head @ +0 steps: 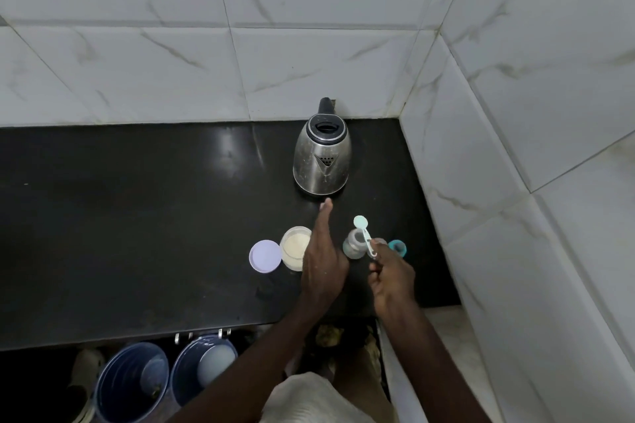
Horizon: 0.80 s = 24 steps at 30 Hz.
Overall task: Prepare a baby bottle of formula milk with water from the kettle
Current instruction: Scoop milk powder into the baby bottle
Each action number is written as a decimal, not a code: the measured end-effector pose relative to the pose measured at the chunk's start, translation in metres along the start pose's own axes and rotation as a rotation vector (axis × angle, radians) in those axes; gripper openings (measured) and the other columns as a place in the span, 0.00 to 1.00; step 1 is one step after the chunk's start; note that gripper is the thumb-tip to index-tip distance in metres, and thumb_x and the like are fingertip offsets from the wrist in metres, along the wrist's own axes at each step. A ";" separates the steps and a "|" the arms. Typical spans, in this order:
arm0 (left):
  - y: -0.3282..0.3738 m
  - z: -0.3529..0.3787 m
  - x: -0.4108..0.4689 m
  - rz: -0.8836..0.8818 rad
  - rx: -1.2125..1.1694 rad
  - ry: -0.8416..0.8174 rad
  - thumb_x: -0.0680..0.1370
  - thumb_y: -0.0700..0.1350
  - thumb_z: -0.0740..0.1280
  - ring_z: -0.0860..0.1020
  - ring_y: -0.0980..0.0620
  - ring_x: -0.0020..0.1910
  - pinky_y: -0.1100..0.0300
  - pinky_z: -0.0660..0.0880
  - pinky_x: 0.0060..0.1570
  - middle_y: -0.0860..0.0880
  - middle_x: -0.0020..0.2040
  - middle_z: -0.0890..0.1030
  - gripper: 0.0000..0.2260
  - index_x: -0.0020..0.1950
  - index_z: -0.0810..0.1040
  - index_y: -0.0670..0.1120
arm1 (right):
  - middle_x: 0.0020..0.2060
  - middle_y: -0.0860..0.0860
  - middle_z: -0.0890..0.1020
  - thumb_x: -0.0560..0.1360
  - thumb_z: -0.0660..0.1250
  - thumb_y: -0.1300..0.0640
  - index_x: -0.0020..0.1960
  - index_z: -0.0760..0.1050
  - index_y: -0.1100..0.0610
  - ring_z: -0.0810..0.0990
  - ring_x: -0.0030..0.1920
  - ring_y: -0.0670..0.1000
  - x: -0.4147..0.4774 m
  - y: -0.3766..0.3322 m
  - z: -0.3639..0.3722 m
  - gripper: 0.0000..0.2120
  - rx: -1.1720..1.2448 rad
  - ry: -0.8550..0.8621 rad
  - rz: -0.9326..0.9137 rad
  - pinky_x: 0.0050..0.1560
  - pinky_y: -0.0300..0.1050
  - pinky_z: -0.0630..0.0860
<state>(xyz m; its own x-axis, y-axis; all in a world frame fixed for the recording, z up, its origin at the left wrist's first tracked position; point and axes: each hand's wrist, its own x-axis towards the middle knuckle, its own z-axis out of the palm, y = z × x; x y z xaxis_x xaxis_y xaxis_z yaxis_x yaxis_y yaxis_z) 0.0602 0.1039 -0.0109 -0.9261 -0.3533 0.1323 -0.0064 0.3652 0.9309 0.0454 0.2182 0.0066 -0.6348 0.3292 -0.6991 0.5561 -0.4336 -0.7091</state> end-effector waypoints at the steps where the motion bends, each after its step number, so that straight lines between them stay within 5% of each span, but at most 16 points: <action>1: -0.005 -0.011 0.005 0.025 0.029 0.069 0.74 0.32 0.59 0.61 0.58 0.81 0.64 0.59 0.78 0.50 0.81 0.65 0.34 0.81 0.63 0.43 | 0.31 0.49 0.77 0.76 0.76 0.61 0.44 0.82 0.57 0.72 0.26 0.42 -0.003 0.003 0.005 0.03 -0.029 -0.033 0.016 0.24 0.33 0.67; 4: -0.036 -0.046 0.021 0.032 0.141 0.274 0.73 0.23 0.58 0.62 0.49 0.81 0.63 0.60 0.77 0.45 0.79 0.69 0.33 0.77 0.69 0.39 | 0.30 0.49 0.77 0.76 0.75 0.61 0.42 0.83 0.56 0.72 0.28 0.43 -0.014 0.016 0.021 0.04 -0.220 -0.194 -0.011 0.29 0.37 0.68; 9: -0.101 -0.086 0.028 -0.090 0.323 0.280 0.82 0.36 0.58 0.62 0.42 0.81 0.42 0.62 0.78 0.41 0.78 0.70 0.21 0.75 0.72 0.38 | 0.30 0.51 0.82 0.76 0.74 0.61 0.43 0.86 0.57 0.75 0.27 0.46 -0.022 0.040 0.055 0.03 -0.587 -0.321 -0.177 0.29 0.40 0.70; 14: -0.129 -0.091 0.019 -0.166 0.343 0.185 0.84 0.33 0.61 0.63 0.40 0.80 0.42 0.60 0.79 0.39 0.77 0.70 0.19 0.75 0.71 0.36 | 0.29 0.49 0.84 0.73 0.74 0.53 0.38 0.82 0.54 0.84 0.34 0.52 -0.013 0.046 0.080 0.07 -0.884 -0.244 -0.379 0.41 0.52 0.82; 18: -0.130 -0.087 0.021 -0.176 0.324 0.175 0.84 0.34 0.61 0.64 0.41 0.80 0.45 0.59 0.79 0.39 0.77 0.71 0.18 0.75 0.72 0.37 | 0.40 0.48 0.85 0.77 0.70 0.46 0.46 0.84 0.52 0.82 0.44 0.52 -0.014 0.042 0.083 0.11 -1.119 -0.143 -0.526 0.39 0.45 0.72; 24: -0.112 -0.081 0.045 -0.153 0.321 0.204 0.85 0.36 0.60 0.65 0.41 0.79 0.42 0.63 0.78 0.39 0.76 0.72 0.17 0.74 0.73 0.36 | 0.37 0.47 0.82 0.81 0.66 0.47 0.40 0.81 0.53 0.80 0.41 0.50 -0.003 0.030 0.073 0.14 -1.072 -0.124 -0.712 0.40 0.48 0.74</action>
<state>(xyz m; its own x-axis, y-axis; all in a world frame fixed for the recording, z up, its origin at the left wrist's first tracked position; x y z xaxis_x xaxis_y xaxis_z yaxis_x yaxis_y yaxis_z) 0.0495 -0.0224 -0.0820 -0.8119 -0.5760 0.0951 -0.2856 0.5340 0.7958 0.0246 0.1428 -0.0062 -0.9805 0.1034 -0.1670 0.1905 0.7081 -0.6799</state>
